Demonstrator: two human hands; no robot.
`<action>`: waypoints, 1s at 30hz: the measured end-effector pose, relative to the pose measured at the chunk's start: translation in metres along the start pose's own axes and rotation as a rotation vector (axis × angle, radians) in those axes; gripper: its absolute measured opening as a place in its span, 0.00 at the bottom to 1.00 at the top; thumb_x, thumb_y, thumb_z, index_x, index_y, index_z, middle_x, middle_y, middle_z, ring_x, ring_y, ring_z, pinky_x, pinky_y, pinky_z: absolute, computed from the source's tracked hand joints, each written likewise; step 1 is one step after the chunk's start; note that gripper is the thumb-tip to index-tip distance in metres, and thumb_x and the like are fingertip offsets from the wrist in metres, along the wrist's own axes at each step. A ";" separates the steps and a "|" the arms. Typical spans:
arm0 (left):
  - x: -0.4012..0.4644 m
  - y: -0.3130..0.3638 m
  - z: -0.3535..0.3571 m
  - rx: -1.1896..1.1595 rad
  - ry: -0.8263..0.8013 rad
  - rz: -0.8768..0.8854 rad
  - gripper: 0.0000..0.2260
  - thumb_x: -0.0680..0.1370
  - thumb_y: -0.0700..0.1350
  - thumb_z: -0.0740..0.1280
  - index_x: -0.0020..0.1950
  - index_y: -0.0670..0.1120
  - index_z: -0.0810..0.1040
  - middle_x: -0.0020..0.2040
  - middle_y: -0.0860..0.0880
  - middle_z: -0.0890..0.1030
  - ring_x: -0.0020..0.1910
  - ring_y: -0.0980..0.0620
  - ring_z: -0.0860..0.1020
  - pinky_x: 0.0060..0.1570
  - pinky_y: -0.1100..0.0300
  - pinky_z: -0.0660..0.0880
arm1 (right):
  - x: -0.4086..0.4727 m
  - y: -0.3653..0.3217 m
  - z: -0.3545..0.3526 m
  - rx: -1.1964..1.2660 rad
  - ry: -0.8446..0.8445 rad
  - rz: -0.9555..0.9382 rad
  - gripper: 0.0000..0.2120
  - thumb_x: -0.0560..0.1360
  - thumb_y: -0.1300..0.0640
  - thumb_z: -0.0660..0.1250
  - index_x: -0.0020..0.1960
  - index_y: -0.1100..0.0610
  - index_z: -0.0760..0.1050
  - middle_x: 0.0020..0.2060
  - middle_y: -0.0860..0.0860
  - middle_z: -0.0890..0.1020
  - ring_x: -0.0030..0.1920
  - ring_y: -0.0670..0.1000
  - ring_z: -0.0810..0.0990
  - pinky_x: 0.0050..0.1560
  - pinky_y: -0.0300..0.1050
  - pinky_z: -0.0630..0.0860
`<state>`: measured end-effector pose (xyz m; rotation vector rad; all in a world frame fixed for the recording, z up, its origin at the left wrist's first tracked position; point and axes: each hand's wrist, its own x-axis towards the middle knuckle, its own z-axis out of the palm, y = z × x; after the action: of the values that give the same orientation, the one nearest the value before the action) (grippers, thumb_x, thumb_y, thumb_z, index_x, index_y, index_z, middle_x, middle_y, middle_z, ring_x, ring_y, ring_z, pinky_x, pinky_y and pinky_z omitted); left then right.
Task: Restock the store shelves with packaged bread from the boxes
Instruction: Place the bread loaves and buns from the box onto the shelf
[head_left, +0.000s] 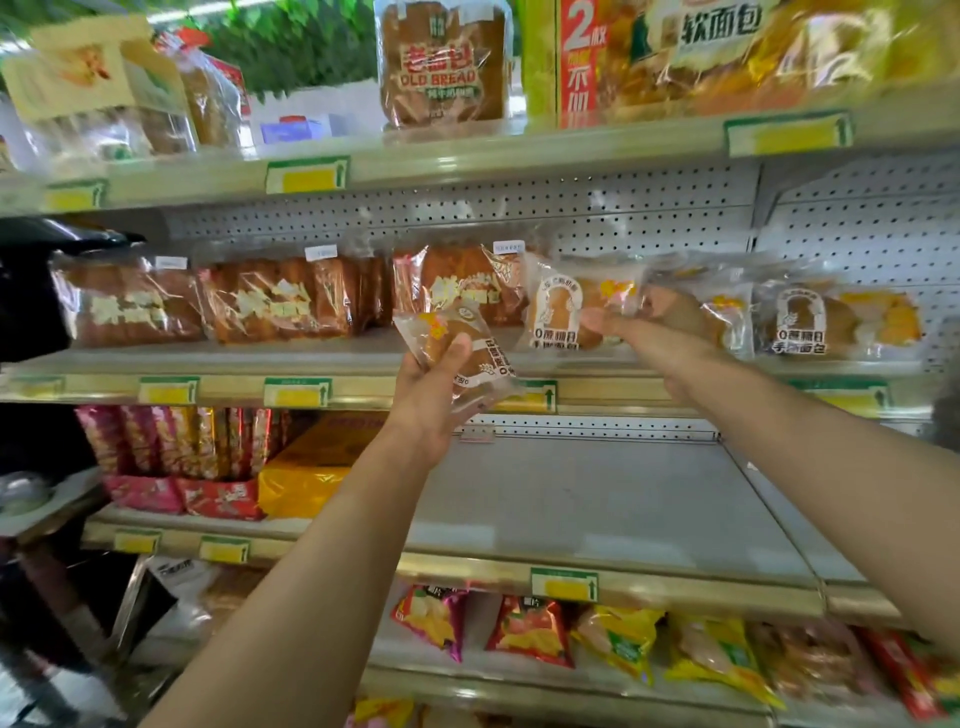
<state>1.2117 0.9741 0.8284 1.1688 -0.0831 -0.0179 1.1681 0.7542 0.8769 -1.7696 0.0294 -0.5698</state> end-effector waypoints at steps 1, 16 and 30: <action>0.000 0.000 0.002 -0.014 0.005 -0.006 0.18 0.77 0.47 0.71 0.67 0.49 0.74 0.59 0.44 0.82 0.54 0.39 0.83 0.52 0.44 0.82 | 0.005 0.001 0.000 -0.045 0.054 -0.035 0.21 0.67 0.55 0.79 0.52 0.63 0.75 0.48 0.56 0.84 0.44 0.49 0.81 0.41 0.37 0.75; -0.007 -0.009 0.018 -0.064 0.057 -0.042 0.19 0.77 0.47 0.72 0.66 0.47 0.73 0.56 0.42 0.83 0.50 0.41 0.85 0.49 0.46 0.83 | 0.035 0.020 0.008 -0.752 0.144 -0.166 0.49 0.63 0.45 0.80 0.73 0.59 0.58 0.62 0.59 0.75 0.65 0.61 0.71 0.61 0.55 0.71; 0.002 -0.007 0.022 -0.040 -0.020 -0.087 0.20 0.76 0.47 0.73 0.66 0.44 0.74 0.55 0.41 0.84 0.49 0.42 0.85 0.52 0.42 0.81 | 0.058 0.010 0.000 -1.256 -0.191 -0.286 0.30 0.78 0.41 0.62 0.77 0.46 0.59 0.76 0.49 0.64 0.76 0.54 0.55 0.75 0.61 0.47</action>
<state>1.2118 0.9512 0.8308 1.1315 -0.0490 -0.1071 1.2214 0.7330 0.8887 -3.0813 -0.0026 -0.6284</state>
